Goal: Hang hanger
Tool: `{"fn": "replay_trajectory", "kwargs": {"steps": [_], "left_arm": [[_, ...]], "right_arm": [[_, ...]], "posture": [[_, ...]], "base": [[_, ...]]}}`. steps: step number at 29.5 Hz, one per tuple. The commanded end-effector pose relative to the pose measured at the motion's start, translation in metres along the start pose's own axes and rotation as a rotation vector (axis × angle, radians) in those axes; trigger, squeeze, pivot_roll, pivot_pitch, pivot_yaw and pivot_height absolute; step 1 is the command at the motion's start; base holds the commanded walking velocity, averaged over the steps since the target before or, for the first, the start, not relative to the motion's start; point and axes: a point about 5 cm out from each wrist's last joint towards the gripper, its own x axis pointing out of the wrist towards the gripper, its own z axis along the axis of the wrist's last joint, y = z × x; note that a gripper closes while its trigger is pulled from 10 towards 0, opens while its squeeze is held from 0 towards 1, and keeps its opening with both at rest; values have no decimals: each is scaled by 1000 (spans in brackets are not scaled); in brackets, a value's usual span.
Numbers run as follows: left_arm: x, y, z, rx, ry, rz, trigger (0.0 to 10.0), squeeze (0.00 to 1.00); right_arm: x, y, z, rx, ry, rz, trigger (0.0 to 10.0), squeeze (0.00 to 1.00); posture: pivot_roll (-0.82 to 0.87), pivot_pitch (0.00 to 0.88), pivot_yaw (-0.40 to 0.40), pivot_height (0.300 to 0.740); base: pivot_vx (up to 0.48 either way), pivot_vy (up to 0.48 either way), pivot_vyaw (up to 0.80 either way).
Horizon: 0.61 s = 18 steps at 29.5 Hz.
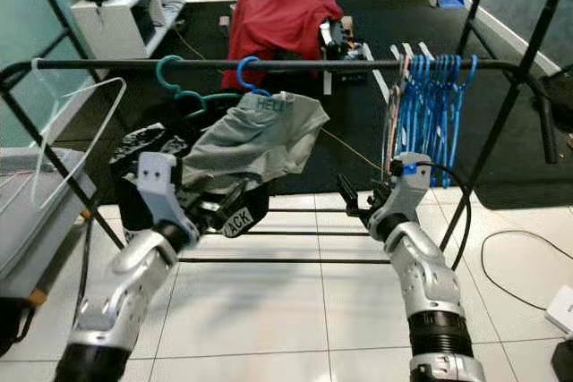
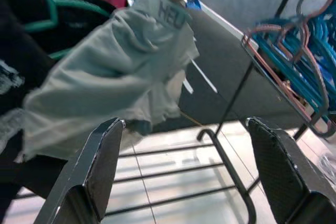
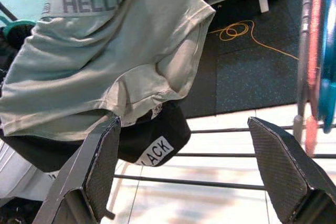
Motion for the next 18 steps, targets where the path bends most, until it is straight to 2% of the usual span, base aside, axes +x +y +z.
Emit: {"fn": "replay_trajectory", "kwargs": {"steps": [1,6,10,16,18], "left_arm": [[3,6,-1,6,-1,32,10000,0],[12,10,-1,-14,-8,30,10000,0],[13,10,-2,-15,-6,23,10000,0],[14,9,-3,-6,5,10,10000,0],[16,13,-5,-26,18,32,10000,0]], "right_arm": [[1,1,-1,-3,8,6,10000,0],[0,0,-1,-3,5,4,10000,0],[-1,0,-1,-2,4,3,10000,0],[-1,-1,-1,-1,4,2,10000,0],[0,0,-1,3,4,1,10000,0]], "posture": [[-142,52,-3,740],[-143,56,1,740],[-141,56,0,740],[-136,58,1,740],[-135,59,0,740]], "base": [[0,0,0],[0,0,0],[0,0,0],[0,-480,0],[0,0,0]]}}
